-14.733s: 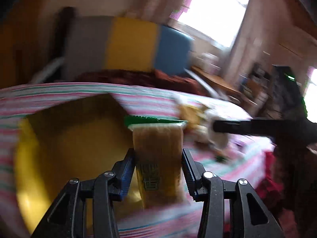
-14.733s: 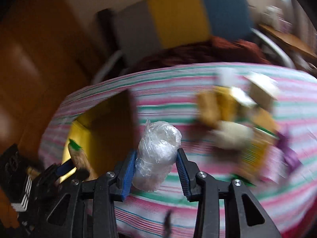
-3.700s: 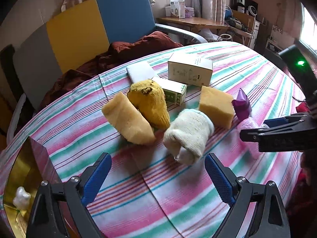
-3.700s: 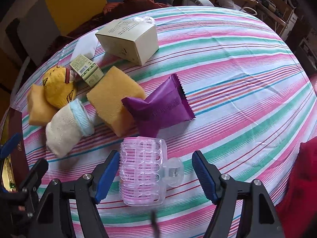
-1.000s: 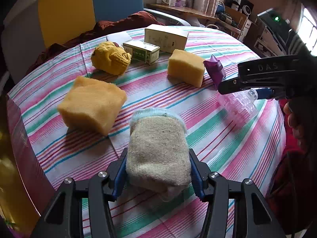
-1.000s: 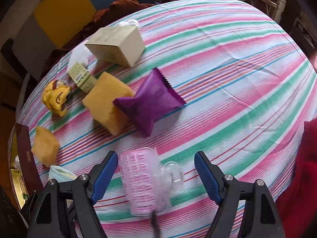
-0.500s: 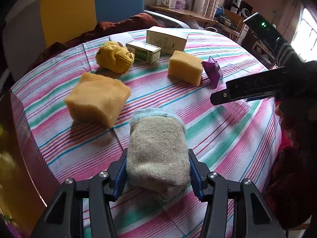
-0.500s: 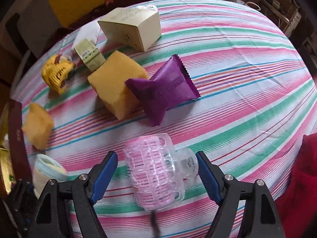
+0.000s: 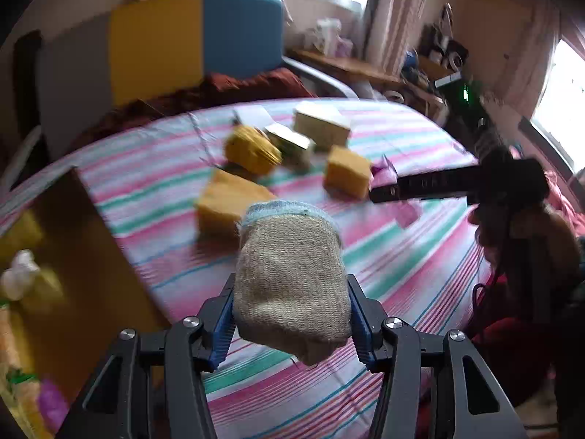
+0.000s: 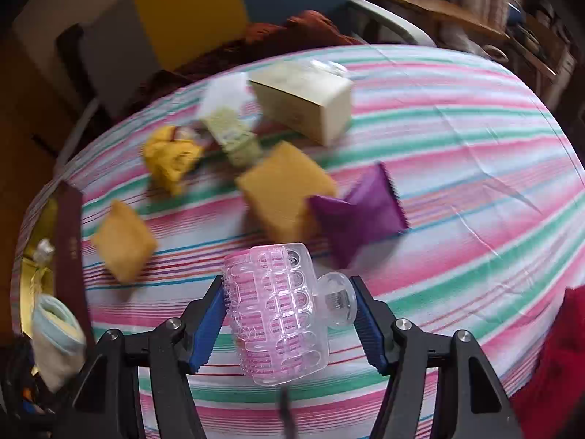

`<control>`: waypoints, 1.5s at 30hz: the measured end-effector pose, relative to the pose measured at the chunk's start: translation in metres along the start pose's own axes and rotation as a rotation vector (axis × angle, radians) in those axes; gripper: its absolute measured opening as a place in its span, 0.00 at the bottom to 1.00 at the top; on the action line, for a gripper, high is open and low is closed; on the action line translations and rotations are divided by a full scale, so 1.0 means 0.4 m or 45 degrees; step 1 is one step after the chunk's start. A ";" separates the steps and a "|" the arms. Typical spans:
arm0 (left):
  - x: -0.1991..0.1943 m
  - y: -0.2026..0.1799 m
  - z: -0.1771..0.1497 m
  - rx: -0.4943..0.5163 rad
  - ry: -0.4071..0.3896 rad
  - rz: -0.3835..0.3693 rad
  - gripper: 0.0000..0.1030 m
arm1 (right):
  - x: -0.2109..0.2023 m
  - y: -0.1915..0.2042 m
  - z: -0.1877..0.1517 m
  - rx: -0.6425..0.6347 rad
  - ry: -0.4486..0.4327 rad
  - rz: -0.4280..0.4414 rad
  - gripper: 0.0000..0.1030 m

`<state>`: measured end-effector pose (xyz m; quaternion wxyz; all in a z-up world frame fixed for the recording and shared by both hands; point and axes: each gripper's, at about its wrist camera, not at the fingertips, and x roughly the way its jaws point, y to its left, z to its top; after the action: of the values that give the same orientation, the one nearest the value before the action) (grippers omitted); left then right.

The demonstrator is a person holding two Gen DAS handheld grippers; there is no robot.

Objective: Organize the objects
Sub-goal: 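Carry sock and hair roller over the gold tray and open both grippers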

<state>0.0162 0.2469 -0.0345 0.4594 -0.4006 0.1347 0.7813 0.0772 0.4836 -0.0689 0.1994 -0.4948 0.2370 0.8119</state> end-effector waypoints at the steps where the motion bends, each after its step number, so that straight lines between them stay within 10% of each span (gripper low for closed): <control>1: -0.027 0.024 -0.001 -0.026 -0.028 0.017 0.53 | -0.008 0.017 0.002 -0.029 -0.011 0.014 0.64; 14: -0.256 0.354 -0.137 -0.410 -0.178 0.349 0.53 | -0.064 0.532 -0.045 -0.511 -0.048 0.376 0.64; 24: -0.283 0.491 -0.267 -0.611 -0.148 0.493 0.53 | 0.090 0.940 -0.101 -0.825 0.110 0.371 0.63; 34: -0.266 0.506 -0.313 -0.651 -0.120 0.484 0.55 | 0.215 1.015 -0.128 -0.868 0.251 0.293 0.65; 45: -0.350 0.473 -0.261 -0.600 -0.259 0.584 0.72 | 0.110 0.921 -0.122 -0.749 0.126 0.359 0.75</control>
<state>-0.0515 -0.0014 -0.0266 0.1775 -0.3750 -0.0094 0.9098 -0.1130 0.1613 -0.0588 -0.0782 -0.5323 0.0677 0.8402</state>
